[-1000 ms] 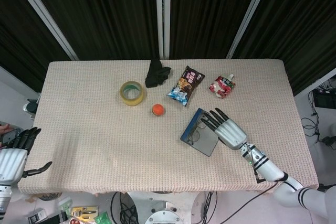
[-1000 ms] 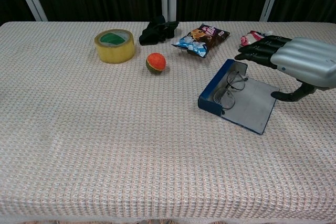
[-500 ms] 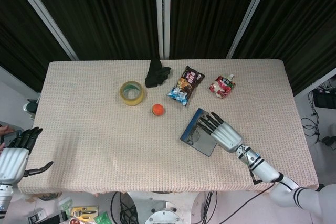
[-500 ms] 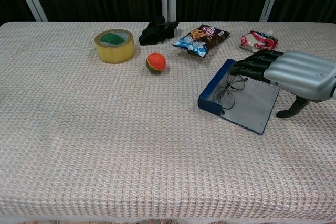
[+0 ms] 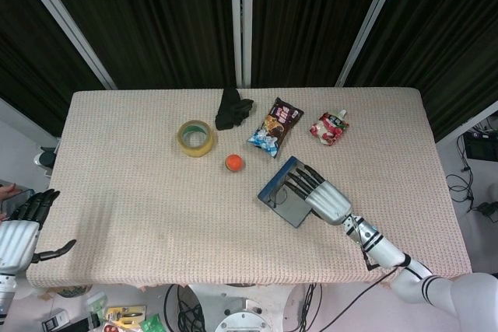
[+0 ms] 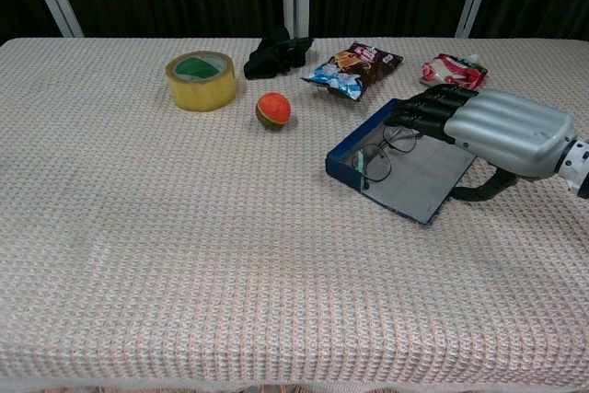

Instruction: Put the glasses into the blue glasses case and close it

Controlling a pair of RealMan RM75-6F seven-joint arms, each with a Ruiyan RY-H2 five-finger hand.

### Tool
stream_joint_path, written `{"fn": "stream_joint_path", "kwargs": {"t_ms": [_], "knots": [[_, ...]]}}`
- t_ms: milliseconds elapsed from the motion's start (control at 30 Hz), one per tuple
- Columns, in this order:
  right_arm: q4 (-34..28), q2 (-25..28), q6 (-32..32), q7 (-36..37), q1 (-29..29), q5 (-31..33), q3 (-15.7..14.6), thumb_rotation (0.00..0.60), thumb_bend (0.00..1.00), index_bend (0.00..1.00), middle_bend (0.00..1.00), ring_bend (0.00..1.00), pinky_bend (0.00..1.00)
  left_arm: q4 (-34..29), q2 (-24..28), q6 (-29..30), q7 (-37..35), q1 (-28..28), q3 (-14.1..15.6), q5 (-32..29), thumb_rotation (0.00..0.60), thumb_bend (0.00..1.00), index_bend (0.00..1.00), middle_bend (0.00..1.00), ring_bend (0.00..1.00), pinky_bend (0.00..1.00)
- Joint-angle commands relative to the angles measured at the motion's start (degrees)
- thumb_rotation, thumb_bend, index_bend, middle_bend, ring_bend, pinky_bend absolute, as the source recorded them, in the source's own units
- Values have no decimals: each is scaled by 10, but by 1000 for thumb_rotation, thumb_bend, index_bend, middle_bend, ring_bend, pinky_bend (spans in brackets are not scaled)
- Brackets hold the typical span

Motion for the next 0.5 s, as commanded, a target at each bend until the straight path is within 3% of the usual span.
{"fn": "stream_joint_path", "kwargs": {"t_ms": [33, 333, 500], "knots": [[18, -14, 6, 10, -3, 1, 0, 600, 315, 272, 0, 0, 0, 0, 0, 0, 0, 0, 0, -1, 383, 144, 62, 79, 88, 226], [47, -45, 0, 2, -4, 19, 13, 600, 390, 457, 0, 0, 0, -5, 3, 0, 7, 1, -1, -2, 384, 144, 62, 79, 88, 226], [66, -58, 14, 12, -5, 20, 17, 600, 387, 660, 0, 0, 0, -12, 6, 1, 11, 1, -1, -2, 385, 144, 62, 79, 87, 226]]}}
